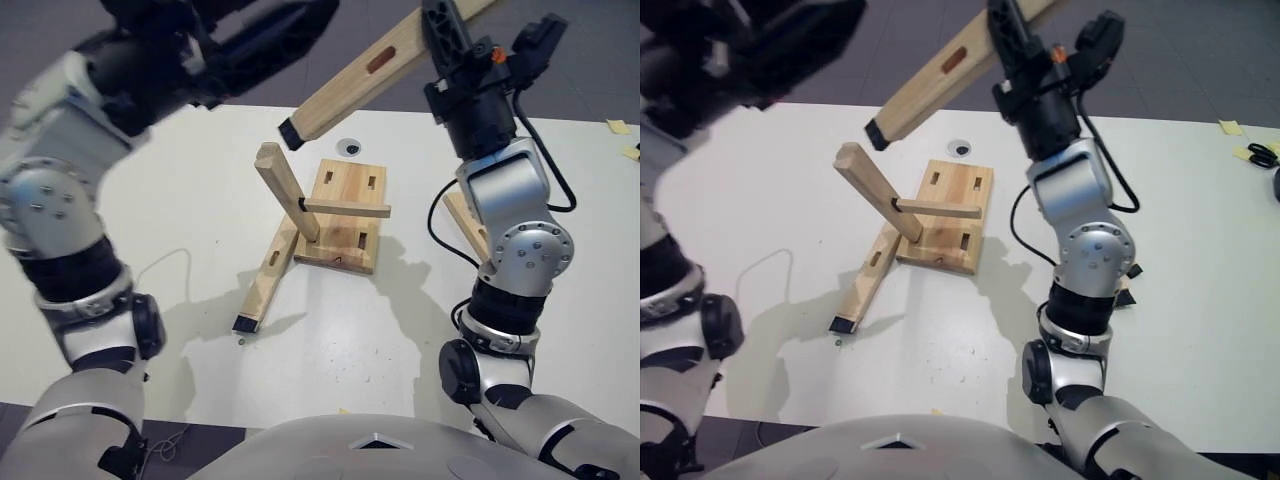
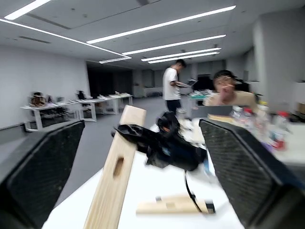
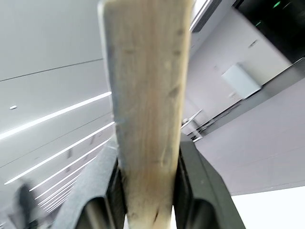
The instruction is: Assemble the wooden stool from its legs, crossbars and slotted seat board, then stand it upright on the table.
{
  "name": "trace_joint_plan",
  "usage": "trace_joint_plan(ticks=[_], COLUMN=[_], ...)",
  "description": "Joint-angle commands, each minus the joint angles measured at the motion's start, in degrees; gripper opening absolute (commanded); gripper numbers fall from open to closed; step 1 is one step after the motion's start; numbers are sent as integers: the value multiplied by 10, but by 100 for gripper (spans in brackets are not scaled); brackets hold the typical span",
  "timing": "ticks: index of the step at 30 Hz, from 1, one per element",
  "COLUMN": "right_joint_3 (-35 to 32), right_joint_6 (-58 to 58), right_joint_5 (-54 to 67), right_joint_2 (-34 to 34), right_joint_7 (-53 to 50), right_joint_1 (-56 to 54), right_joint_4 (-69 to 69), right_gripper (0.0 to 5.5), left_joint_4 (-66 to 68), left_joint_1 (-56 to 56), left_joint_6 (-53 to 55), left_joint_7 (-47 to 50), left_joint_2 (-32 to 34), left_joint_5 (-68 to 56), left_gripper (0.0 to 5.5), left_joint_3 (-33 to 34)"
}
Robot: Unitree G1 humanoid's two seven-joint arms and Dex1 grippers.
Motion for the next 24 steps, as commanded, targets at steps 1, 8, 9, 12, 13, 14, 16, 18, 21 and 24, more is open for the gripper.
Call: trace_joint_plan(ticks=[1, 8, 9, 12, 13, 14, 16, 18, 21, 24], right_joint_3=[-68, -91, -89, -90, -93, -96, -101, -103, -99, -98], right_joint_6=[0, 22, 21, 19, 18, 17, 12, 9, 8, 8], right_joint_5=[3, -1, -6, -12, -14, -15, -18, -20, -25, -26], right_joint_2=[-72, -126, -125, -122, -122, -123, -123, -122, -123, -126], right_joint_7=[5, 25, 25, 25, 24, 24, 22, 20, 22, 24], right_joint_1=[13, 32, 35, 47, 52, 57, 62, 62, 56, 56], right_joint_4=[19, 47, 49, 50, 50, 49, 48, 49, 52, 52], right_gripper=[104, 104, 104, 104, 104, 104, 104, 104, 104, 104], left_joint_4=[89, 205, 205, 177, 164, 148, 115, 68, 1, -29], left_joint_1=[47, -2, -5, 2, 7, 12, 20, 36, 66, 79], left_joint_6=[-51, -120, -118, -102, -98, -92, -74, -55, -36, -22], left_joint_7=[-148, -226, -232, -253, -258, -258, -248, -224, -197, -167], left_joint_2=[106, 43, 35, 32, 34, 33, 23, 1, -20, -33], left_joint_5=[119, 222, 226, 224, 223, 217, 200, 178, 155, 138], left_gripper=[536, 540, 540, 540, 540, 540, 540, 540, 540, 540], left_joint_3=[-105, -219, -227, -242, -246, -245, -239, -236, -238, -223])
